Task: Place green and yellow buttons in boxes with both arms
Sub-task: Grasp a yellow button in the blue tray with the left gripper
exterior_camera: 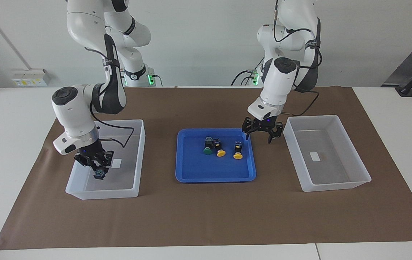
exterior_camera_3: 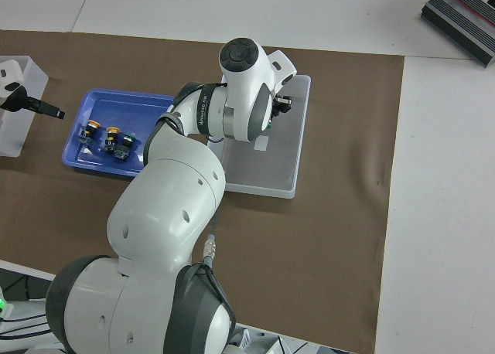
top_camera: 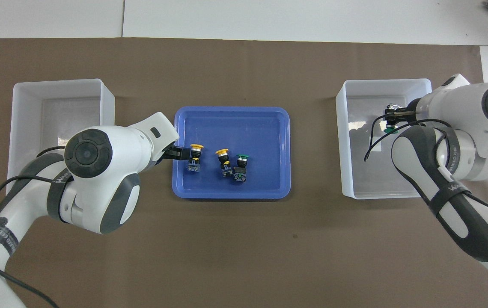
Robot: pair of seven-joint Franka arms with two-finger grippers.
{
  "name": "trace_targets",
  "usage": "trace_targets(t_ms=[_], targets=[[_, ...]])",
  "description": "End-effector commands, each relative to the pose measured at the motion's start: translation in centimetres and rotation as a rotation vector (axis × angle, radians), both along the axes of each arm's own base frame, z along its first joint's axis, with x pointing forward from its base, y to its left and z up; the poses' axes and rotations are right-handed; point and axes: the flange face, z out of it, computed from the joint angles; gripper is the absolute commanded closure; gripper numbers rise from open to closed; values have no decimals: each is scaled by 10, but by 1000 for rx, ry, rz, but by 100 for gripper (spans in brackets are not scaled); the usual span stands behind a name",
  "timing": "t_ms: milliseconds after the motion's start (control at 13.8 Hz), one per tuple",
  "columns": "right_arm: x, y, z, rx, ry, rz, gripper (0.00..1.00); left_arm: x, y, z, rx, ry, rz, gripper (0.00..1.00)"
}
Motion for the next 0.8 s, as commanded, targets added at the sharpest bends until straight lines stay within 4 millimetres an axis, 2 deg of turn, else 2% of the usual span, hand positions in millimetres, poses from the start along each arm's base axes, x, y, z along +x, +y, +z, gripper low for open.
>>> trace_targets(t_ms=[0, 73, 145, 364, 436, 509, 582, 655, 727], targets=[[-2, -4, 0, 14, -11, 18, 100, -2, -34, -48, -28, -20, 22, 0], [-2, -6, -4, 14, -5, 15, 99, -6, -45, -60, -24, -12, 7, 0], [-2, -6, -6, 13, -8, 15, 93, -10, -53, -67, -22, -4, -5, 0], [-3, -3, -11, 15, 1, 12, 0, -19, -60, -77, -17, 15, 1, 0], [-2, -2, -11, 15, 0, 13, 0, -23, -65, -78, -20, 18, 10, 0], [-2, -2, -10, 14, -1, 13, 0, -24, -65, -78, -17, 27, 16, 34], [0, 3, -3, 15, -10, 21, 0, -24, -64, -79, -14, 33, 25, 80], [0, 7, 6, 17, -14, 26, 0, -21, -63, -76, -22, 37, 68, 100], [-1, 12, 20, 22, -22, 32, 0, -19, -61, -73, -24, 37, 80, 100]])
